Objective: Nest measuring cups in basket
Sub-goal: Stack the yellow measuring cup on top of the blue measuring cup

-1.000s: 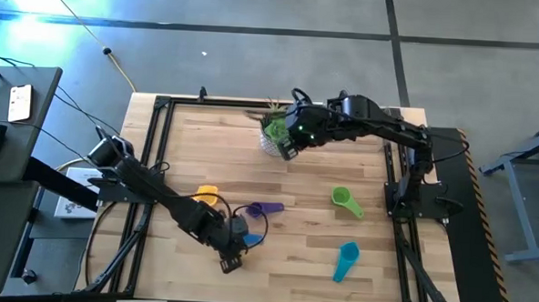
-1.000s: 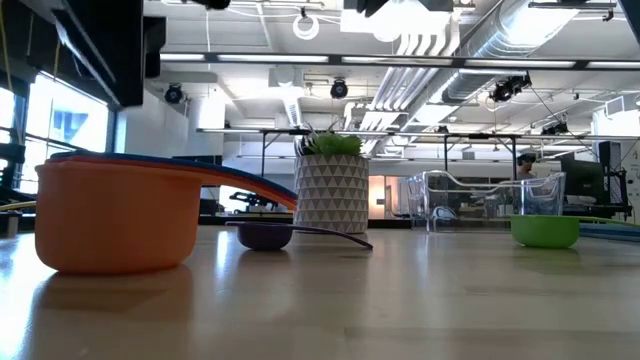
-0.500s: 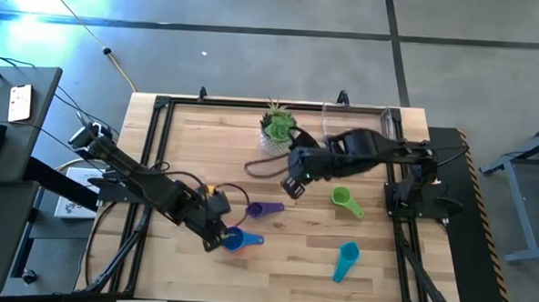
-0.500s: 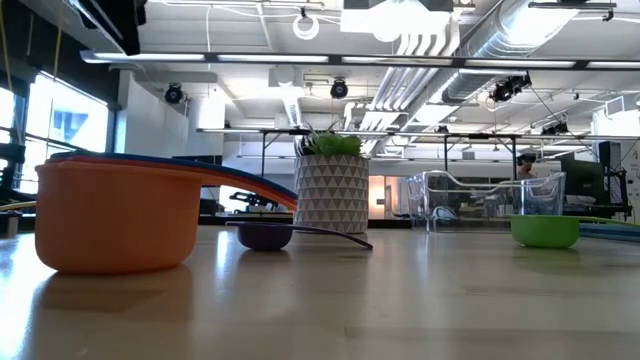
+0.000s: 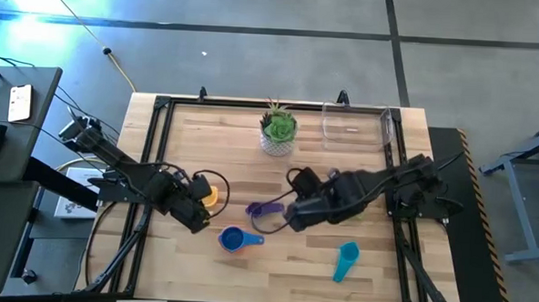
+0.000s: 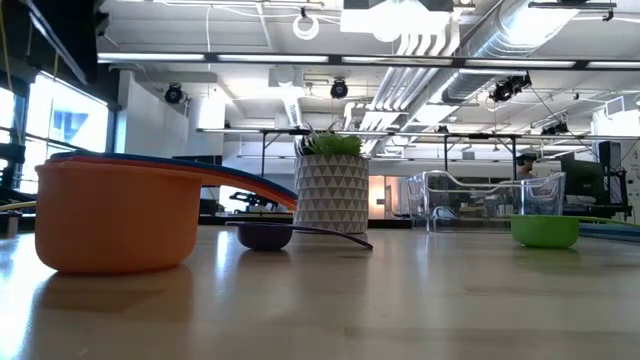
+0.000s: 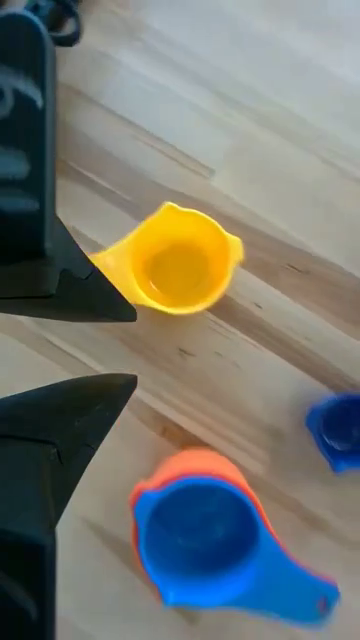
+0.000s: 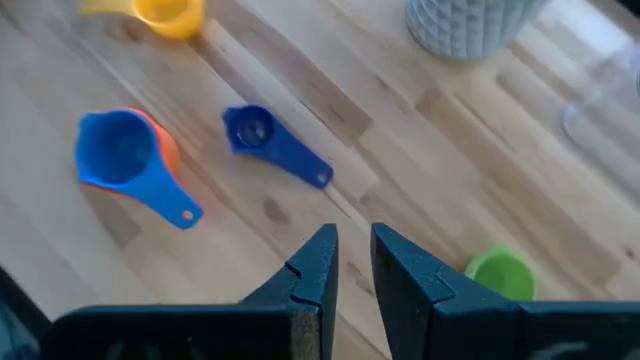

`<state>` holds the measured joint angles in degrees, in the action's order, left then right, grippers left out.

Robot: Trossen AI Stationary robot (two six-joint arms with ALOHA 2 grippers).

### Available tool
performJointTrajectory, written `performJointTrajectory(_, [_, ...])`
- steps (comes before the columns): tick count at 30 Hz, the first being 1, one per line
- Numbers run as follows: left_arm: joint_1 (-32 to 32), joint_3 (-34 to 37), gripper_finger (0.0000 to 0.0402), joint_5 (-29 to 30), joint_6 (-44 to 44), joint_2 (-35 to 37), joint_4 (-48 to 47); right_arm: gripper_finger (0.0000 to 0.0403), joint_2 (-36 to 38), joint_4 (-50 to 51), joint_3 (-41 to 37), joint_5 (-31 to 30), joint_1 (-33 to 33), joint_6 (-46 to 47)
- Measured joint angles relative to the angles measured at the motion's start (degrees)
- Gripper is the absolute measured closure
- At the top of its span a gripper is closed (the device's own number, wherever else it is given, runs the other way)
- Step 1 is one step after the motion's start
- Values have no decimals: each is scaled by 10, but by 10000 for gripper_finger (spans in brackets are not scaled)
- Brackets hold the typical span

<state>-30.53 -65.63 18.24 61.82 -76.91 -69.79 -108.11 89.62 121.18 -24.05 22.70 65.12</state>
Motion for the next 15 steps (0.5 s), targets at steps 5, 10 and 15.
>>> performJointTrajectory(5, [13, 48, 316, -19, 29, 4, 15, 348, 1, -7, -48, 4, 14, 55])
performJointTrajectory(10, [38, 91, 316, -30, 31, 4, 45, 348, 1, -28, -85, 20, 19, 85])
performJointTrajectory(15, [78, 121, 316, -44, 30, 4, 50, 348, 1, -65, -105, 28, 18, 85])
